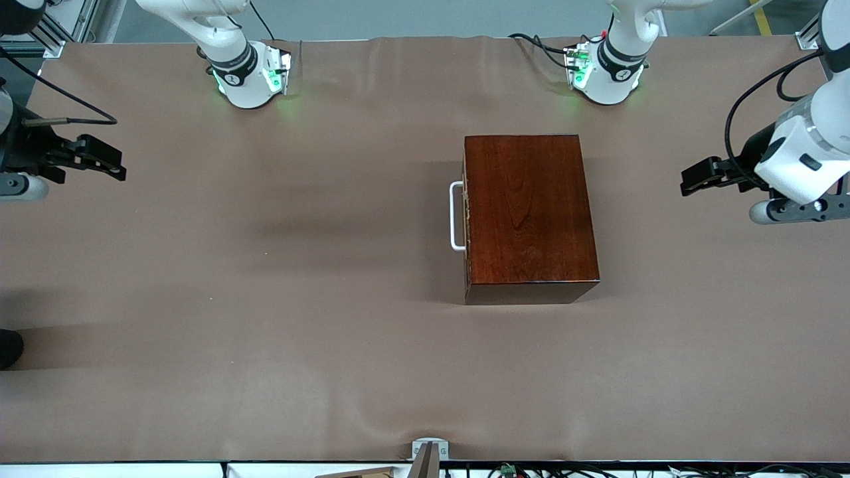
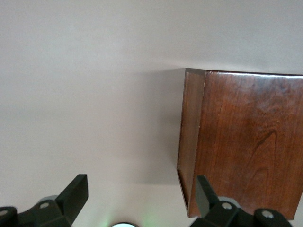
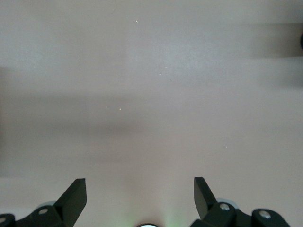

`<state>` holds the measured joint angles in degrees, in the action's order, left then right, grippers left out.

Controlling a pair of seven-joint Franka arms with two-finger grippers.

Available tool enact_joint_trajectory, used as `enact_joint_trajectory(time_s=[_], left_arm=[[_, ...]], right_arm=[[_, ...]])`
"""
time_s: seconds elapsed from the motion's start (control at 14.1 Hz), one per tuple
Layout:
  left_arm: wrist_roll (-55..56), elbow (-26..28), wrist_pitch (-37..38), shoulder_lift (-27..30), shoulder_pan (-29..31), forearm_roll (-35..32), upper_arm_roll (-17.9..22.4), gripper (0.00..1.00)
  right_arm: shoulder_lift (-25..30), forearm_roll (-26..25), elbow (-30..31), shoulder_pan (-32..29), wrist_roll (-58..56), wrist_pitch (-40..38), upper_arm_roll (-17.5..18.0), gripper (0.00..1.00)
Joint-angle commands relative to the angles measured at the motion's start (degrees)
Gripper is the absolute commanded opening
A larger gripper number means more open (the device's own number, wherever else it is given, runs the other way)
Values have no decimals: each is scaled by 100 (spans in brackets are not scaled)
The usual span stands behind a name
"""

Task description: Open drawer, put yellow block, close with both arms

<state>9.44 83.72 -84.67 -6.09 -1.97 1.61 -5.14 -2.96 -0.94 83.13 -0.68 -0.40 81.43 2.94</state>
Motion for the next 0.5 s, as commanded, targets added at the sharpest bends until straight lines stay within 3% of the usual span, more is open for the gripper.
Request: enact_joint_trajectory(time_s=[0.0, 0.43], left_arm=[[-389, 881, -435, 748, -31, 103, 240, 100], [-373, 1006, -612, 776, -31, 85, 224, 100]], right_arm=[[322, -21, 212, -20, -31, -57, 22, 100], [366, -21, 282, -20, -39, -5, 57, 100]])
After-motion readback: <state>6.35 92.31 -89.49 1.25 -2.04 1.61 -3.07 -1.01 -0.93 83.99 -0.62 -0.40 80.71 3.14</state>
